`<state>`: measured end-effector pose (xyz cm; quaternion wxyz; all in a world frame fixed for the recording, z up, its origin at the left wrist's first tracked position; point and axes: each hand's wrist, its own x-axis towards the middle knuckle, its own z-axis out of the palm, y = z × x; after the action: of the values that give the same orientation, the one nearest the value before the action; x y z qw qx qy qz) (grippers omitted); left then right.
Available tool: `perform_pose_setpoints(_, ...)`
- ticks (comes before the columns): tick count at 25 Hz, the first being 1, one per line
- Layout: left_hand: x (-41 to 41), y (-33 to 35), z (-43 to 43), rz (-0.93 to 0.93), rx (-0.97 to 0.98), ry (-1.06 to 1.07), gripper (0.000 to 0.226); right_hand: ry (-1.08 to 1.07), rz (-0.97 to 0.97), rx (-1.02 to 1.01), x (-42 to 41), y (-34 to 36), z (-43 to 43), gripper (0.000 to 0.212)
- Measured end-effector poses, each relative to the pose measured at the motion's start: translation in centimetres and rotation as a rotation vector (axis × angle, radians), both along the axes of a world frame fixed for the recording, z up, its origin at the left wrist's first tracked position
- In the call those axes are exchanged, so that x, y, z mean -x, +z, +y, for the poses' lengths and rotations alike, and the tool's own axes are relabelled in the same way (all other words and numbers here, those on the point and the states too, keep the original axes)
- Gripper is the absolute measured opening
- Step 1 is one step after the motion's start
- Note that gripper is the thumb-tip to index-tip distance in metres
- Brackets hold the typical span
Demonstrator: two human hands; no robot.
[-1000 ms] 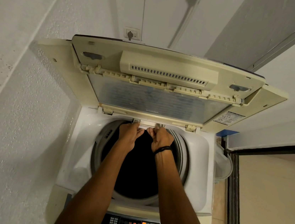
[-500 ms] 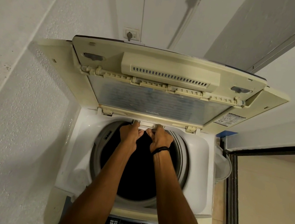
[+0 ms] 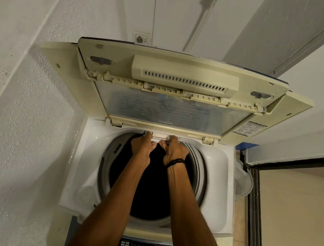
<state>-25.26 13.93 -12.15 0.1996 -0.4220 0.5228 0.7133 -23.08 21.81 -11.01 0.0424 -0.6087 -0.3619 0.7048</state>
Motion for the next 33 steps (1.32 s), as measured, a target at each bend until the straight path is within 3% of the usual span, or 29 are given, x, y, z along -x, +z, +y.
perform_pose_setpoints(15, 0.6, -1.1, 0.5, -0.011, 0.097, -0.028, 0.023, -0.009, -0.03, -0.052, 0.7, -0.5, 0.0, 0.016)
perform_pose_setpoints(19, 1.1, -0.9, -0.1, -0.037, -0.012, -0.068, 0.015, 0.002, -0.007, -0.03, 0.8, -0.4, 0.0, 0.014)
perform_pose_setpoints(25, 0.9, 0.0, -0.7, -0.025, -0.077, -0.108, 0.019, -0.032, 0.083, 0.038, 0.3, 0.5, -0.1, 0.003)
perform_pose_setpoints(27, 0.7, -0.1, -0.6, -0.011, -0.064, -0.132, 0.01, -0.058, 0.131, 0.043, 0.2, 0.5, -0.1, 0.008)
perform_pose_setpoints(30, 1.0, 0.4, -0.4, 0.018, 0.021, -0.169, 0.023, -0.001, 0.149, -0.001, 0.5, 0.8, -0.6, 0.027)
perform_pose_setpoints(33, 1.1, 0.3, -0.5, 0.029, 0.038, -0.147, 0.026, 0.095, 0.087, -0.057, 0.7, 1.2, -0.7, 0.027)
